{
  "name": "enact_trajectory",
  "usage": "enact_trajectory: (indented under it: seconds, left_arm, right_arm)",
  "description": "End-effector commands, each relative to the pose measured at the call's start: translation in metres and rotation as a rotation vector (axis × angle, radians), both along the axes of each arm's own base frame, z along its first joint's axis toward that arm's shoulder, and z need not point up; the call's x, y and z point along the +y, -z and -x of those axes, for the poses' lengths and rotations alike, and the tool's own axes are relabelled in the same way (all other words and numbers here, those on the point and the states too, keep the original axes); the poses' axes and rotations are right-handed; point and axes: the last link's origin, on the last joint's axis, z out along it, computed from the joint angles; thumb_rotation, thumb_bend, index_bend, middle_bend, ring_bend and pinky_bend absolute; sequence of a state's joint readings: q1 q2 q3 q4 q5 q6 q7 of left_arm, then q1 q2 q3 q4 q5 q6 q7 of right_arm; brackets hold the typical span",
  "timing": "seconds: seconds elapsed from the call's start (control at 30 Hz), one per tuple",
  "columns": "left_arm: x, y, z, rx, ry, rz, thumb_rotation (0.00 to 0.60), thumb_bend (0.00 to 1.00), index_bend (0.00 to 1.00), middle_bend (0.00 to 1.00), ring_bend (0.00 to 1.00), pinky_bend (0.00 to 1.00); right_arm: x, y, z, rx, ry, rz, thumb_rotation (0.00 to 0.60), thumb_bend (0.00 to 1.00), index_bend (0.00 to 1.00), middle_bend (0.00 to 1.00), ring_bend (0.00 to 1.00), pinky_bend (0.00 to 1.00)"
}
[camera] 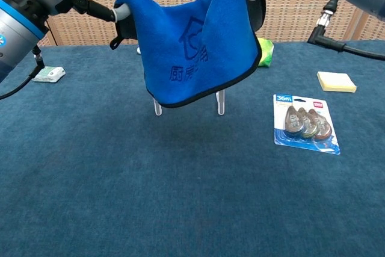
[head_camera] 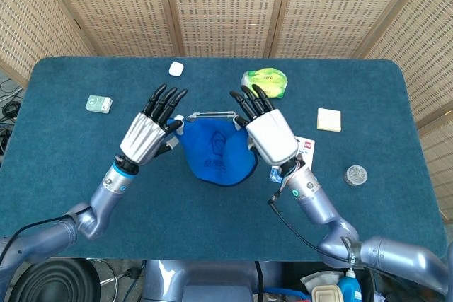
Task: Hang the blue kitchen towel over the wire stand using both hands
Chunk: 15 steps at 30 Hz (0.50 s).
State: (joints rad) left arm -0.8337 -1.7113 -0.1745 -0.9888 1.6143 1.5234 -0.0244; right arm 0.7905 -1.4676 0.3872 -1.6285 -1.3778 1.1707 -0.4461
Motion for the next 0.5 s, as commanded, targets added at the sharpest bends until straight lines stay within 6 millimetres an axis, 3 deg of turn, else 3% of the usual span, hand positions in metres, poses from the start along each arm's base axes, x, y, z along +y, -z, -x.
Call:
enact_trajectory:
  seconds: [0.03, 0.5]
  left_arm:
    - [0.006, -0.004, -0.008, -0.002, -0.025, -0.012, 0.600, 0.40, 0.71, 0.00, 0.00, 0.00]
    - [0.033, -0.020, -0.031, -0.047, -0.053, -0.073, 0.600, 0.40, 0.71, 0.00, 0.00, 0.00]
  right_arm:
    - [-0.007, -0.008, -0.006, -0.011, 0.020, 0.028, 0.600, 0.54, 0.63, 0.13, 0.00, 0.07]
    - [-0.041, -0.028, -0.034, -0.005, 0.146, 0.107, 0.600, 0.54, 0.63, 0.13, 0.00, 0.08]
